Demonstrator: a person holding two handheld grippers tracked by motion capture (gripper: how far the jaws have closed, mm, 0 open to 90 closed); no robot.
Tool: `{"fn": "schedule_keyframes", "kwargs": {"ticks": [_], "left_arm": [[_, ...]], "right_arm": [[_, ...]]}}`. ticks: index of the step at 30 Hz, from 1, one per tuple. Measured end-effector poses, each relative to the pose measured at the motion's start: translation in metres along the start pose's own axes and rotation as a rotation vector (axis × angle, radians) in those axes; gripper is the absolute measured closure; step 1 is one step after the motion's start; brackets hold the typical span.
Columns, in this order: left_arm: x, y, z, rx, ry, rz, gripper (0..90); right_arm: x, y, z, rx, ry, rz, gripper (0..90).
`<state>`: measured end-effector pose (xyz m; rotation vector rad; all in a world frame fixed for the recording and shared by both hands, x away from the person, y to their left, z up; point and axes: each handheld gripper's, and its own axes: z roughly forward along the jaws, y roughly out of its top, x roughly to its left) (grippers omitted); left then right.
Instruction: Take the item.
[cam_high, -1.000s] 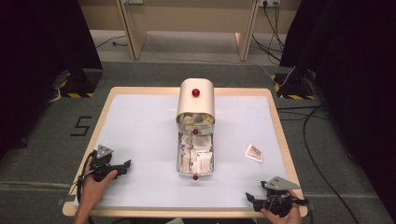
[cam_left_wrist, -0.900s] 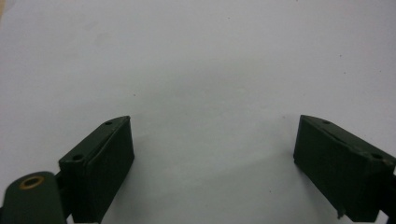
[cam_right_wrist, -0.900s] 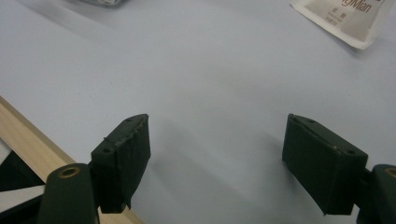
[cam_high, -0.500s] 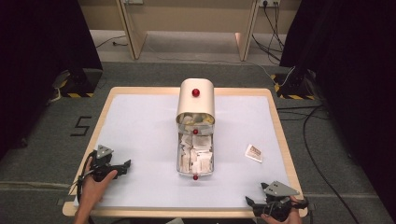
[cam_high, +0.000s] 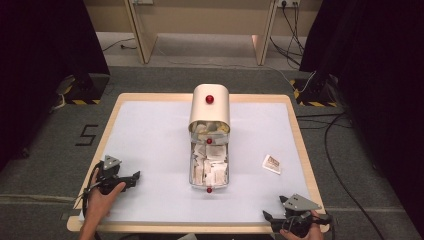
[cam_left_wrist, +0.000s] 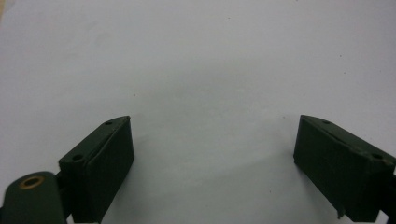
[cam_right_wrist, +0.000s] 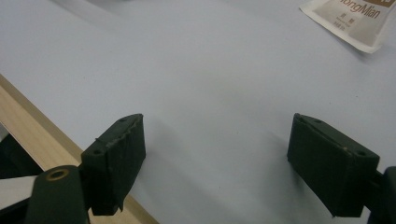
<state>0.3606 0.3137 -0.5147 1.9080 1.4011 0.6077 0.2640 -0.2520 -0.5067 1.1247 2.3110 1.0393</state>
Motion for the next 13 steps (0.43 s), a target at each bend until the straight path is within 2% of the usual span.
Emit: {"fn": "schedule_keyframes", "kwargs": {"ticks": [13], "left_arm": [[0.0000, 0.0000, 0.0001, -0.002, -0.001, -0.003, 11.3]], "right_arm": [[-0.0011, 0.0007, -0.0001, 0.005, 0.011, -0.003, 19.4]]}}
